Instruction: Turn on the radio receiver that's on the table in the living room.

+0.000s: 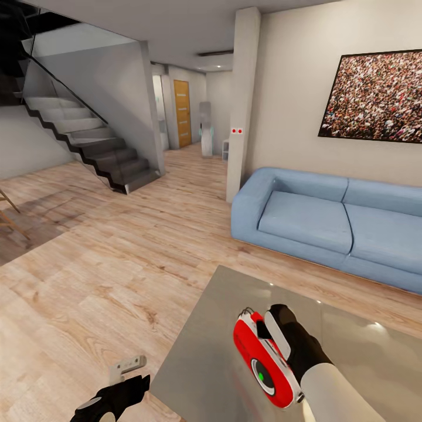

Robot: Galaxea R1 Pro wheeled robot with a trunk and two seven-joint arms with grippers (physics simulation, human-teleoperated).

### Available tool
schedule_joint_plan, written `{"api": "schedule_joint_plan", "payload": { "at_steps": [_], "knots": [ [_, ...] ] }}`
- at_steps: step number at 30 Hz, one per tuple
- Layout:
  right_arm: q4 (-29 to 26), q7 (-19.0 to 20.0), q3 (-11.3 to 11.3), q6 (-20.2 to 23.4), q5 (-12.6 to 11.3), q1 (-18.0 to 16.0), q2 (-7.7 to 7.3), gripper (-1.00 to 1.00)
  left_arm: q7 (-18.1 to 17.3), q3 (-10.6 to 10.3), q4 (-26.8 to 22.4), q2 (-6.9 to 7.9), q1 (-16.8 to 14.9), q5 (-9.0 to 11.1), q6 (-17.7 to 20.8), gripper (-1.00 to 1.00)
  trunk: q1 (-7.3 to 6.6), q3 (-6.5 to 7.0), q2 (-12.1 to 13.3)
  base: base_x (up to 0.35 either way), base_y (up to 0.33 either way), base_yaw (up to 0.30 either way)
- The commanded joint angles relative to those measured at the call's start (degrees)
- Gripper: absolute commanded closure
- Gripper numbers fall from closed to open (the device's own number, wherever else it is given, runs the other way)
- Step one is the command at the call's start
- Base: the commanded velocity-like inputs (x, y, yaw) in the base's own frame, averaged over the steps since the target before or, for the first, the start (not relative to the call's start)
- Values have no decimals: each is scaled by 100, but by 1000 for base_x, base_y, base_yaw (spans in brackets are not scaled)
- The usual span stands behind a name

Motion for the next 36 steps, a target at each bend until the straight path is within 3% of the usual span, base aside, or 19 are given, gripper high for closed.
{"api": "schedule_joint_plan", "payload": {
  "at_steps": [1,36],
  "knots": [
    [5,1,-1,-125,2,1,0,100,-2,0,0,1,0,0,0,-100,0,0,0,0,0,0],
    [72,1,13,-211,-6,0,0,100,-12,-19,0,-11,0,9,1,-100,0,0,0,0,0,0]
  ]
}}
